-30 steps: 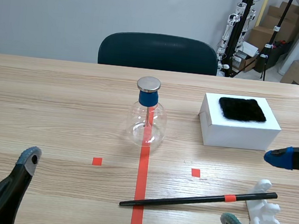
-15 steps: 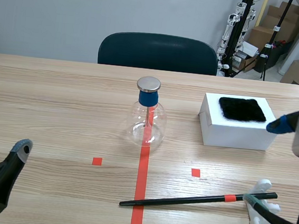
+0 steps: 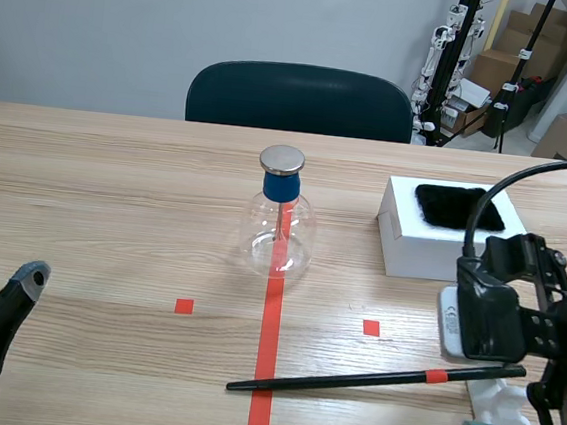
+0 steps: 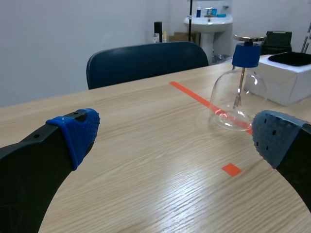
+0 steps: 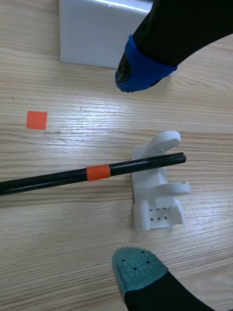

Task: Do the electroscope experiment. pick up the black charging rod

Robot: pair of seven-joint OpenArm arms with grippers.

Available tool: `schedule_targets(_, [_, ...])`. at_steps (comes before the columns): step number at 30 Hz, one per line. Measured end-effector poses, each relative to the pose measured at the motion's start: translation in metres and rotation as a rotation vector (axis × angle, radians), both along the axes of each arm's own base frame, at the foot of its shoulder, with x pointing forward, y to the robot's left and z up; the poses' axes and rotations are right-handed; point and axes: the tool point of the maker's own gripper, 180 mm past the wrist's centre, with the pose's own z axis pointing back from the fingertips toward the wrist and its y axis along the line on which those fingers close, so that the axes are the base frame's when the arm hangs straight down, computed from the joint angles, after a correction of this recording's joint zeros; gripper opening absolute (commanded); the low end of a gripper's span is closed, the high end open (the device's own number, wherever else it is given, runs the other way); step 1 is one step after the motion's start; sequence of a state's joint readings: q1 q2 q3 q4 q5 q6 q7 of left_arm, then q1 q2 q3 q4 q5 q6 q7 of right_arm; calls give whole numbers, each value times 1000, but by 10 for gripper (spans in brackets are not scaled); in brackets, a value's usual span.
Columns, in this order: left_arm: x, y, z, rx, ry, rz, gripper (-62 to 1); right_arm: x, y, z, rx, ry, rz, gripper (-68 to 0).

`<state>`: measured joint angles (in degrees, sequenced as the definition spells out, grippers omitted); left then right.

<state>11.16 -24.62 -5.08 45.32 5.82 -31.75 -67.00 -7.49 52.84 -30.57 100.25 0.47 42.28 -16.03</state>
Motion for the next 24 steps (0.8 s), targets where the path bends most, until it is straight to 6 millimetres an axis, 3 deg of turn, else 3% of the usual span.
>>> schedule_targets(9, [2,-9,-4,-26,-5,-56,14,6,-5,-33,-150,114,-33,4])
schedule_targets(15, [-5,-23,-6,-18,-28,-140,14,12,0,-43,-198,168,-81,4])
schedule_targets(19, [-8,-22,-10,-24,-25,-151,14,17,-8,-49,-278,174,-92,4])
schedule_targets(24, [-13,-21,-12,-54,-39,-138,14,10,-3,-59,-325,205,-53,-6])
